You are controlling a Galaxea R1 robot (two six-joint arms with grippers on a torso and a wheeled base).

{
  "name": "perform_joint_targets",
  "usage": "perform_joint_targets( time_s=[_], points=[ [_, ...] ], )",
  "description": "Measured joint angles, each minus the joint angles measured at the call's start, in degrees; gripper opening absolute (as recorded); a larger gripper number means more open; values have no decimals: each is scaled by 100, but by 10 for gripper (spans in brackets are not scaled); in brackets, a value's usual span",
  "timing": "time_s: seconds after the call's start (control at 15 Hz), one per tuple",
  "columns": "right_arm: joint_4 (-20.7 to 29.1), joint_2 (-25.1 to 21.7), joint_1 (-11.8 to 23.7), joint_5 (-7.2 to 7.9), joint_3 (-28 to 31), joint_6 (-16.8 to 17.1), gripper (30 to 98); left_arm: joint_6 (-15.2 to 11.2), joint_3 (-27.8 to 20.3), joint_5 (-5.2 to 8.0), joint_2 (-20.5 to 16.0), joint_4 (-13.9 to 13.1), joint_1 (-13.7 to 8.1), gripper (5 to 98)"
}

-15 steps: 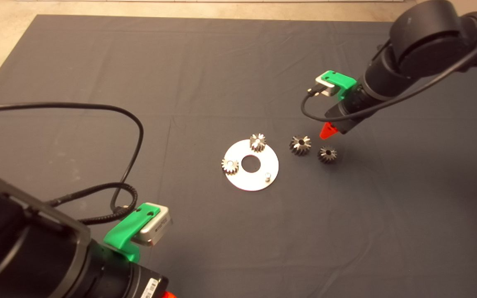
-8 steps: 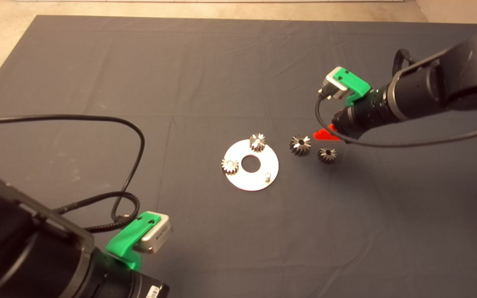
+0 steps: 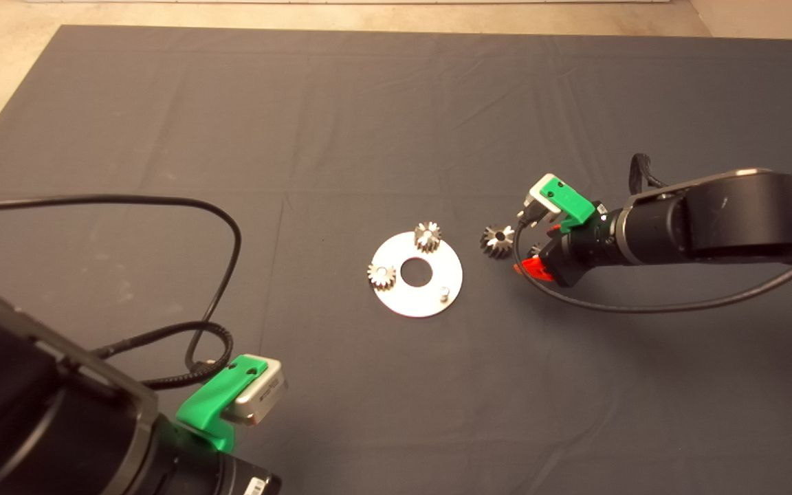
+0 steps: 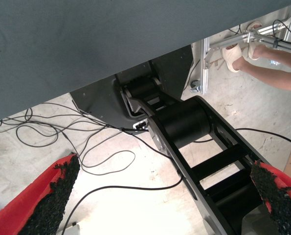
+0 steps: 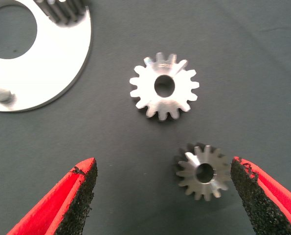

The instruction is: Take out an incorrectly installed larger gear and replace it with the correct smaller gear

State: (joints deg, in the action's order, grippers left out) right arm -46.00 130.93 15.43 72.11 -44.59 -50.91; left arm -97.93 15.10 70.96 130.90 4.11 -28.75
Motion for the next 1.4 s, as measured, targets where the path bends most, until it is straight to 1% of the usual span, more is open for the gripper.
perform_joint_targets(
  time_s=[0.33,0.67,0.93,1.27,1.4],
  points=[
    [-148,-85,-2,96,-120,4,729,-2,0,-1,0,0,0,909],
    [-226,-91,-16,104,-538,4,729,-2,0,-1,2,0,33,909],
    [-227,-91,-279,94,-538,4,729,-2,0,-1,0,0,33,909],
    [-227,-141,-295,64,-535,-16,729,-2,0,-1,2,0,33,909],
    [-227,-191,-351,52,-535,-18,729,-2,0,-1,0,0,33,909]
  ],
)
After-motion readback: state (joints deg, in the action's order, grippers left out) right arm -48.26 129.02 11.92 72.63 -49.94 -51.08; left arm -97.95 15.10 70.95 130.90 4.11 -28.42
